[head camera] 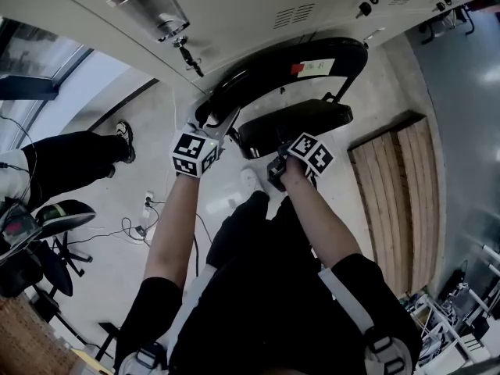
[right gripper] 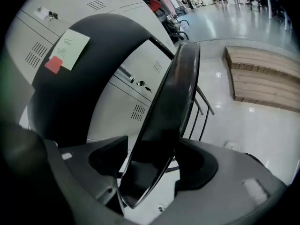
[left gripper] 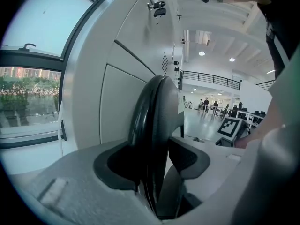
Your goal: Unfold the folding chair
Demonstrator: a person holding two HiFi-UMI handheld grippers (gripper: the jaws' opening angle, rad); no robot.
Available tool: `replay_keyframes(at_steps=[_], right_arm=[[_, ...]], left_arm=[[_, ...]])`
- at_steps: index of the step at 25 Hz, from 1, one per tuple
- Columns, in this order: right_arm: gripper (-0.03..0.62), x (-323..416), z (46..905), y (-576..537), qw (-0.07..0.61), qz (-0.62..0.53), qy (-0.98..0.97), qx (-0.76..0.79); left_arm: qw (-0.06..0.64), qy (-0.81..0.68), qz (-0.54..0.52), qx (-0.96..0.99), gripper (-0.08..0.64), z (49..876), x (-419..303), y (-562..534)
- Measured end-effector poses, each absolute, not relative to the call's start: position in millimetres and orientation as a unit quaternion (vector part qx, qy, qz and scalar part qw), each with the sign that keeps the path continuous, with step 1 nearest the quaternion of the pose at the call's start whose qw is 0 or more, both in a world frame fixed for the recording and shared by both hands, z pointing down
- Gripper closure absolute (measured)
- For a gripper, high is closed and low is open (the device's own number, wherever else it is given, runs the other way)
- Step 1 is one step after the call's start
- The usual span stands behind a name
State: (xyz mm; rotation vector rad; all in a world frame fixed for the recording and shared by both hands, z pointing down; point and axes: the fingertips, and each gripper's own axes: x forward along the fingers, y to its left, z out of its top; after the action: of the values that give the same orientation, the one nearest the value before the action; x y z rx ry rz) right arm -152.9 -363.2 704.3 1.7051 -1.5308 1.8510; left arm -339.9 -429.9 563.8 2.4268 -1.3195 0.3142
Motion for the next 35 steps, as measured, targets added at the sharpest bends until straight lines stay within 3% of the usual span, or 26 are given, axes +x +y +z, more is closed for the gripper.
replay_keyframes(at_steps=[6,9,12,35], right_arm=[[0.287,-158,723,-363,0.113,0.631,-0.487,0.593],[0.351,-164,729,-357,0.112,0.641,-0.476,0.592],[0.373,-165,729,-360,0.101,0.637,-0.492,0.585],[0.407,-110,749,-271,0.021,0.661,-0.545,0.515]], left_arm=[[0.181,-0.460,0.112,0.862,0.341,561,-331,-416],[0.179,-0.457,0.114,0.864,0.341,561,-329,-413],[0.179,-0.458,0.113,0.863,0.341,561,-329,-415],[0.179,-0.471,0.106,0.857,0.351,578,-316,-390]])
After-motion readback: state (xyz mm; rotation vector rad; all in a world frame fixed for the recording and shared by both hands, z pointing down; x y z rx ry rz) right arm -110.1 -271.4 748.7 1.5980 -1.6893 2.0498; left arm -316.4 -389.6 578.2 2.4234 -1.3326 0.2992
